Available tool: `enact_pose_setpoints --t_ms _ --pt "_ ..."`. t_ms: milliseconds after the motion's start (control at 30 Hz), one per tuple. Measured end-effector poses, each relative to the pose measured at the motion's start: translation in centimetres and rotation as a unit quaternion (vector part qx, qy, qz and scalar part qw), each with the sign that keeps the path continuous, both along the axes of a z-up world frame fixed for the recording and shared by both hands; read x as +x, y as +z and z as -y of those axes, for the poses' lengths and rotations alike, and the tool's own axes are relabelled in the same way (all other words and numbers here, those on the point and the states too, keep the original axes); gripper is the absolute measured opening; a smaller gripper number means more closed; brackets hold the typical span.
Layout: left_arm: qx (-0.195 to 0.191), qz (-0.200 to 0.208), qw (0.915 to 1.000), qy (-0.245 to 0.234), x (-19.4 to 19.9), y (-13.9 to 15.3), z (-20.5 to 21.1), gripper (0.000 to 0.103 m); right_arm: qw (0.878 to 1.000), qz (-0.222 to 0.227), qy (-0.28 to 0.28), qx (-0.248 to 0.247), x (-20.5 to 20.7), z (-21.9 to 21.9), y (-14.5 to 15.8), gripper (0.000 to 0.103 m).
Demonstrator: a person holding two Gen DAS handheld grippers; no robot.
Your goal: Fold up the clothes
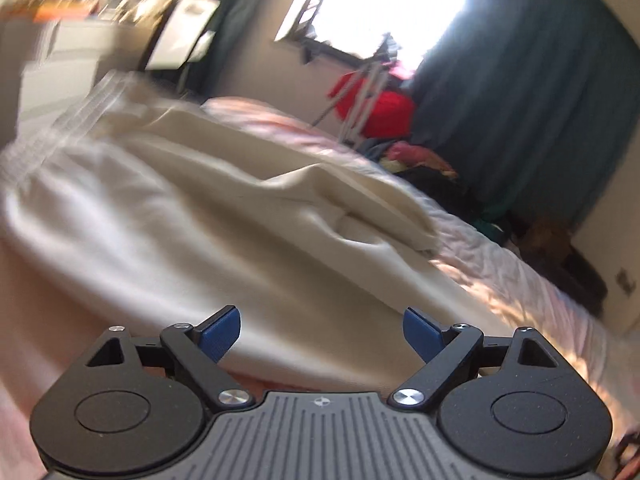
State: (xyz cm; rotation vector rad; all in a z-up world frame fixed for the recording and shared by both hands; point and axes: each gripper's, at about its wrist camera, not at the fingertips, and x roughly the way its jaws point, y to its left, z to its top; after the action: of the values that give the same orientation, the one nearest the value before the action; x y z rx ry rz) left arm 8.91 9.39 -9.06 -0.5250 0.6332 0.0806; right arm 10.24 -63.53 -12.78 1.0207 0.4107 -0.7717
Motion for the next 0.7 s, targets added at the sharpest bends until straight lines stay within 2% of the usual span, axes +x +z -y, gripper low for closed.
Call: enact_pose_setpoints --t_ms 100,167,300,433,500,600,633,700 --pt "-0.062 -0.037 0.9962 0.050 0.1 -0.4 -2.9 0.090 0.999 0.016 -0.008 0.045 -1.1 0.8 -1.2 0.006" --pt "-0.102 -0.049 0.9905 0.079 -0.3 -1.0 -5.0 0.087 0.999 0.014 0.002 0.033 -1.0 0.6 -0.9 0.006" --pt "-0.185 -0.063 0.9723 0.128 -1.3 -1.9 -8.6 0.086 1.000 0.000 0.008 0.015 -1.0 -0.6 -0.2 0.007" --pt "-0.235 -0.049 0.9566 0.165 -2.2 -2.1 -11.0 0.086 1.000 -0.008 0.004 0.015 -0.9 -1.2 -0.1 0.007" --pt "-0.255 -0.042 0.9454 0.199 -2.6 -2.3 -12.7 0.081 1.000 -0.011 0.003 0.013 -0.7 -1.1 -0.2 0.007" --pt "-0.297 -0.023 0.9203 0.253 -3.4 -2.6 -15.4 0.071 1.000 -0.012 -0.001 0.011 -0.5 -1.2 -0.3 0.007" --pt "-0.294 -0.016 0.9195 0.261 -3.4 -2.3 -16.1 0.066 1.000 -0.012 -0.004 0.009 -0.5 -1.2 -0.4 0.007" --pt "-0.276 -0.009 0.9218 0.272 -3.4 -1.3 -17.6 0.046 1.000 -0.011 -0.009 0.007 -0.6 -1.4 -0.4 0.007"
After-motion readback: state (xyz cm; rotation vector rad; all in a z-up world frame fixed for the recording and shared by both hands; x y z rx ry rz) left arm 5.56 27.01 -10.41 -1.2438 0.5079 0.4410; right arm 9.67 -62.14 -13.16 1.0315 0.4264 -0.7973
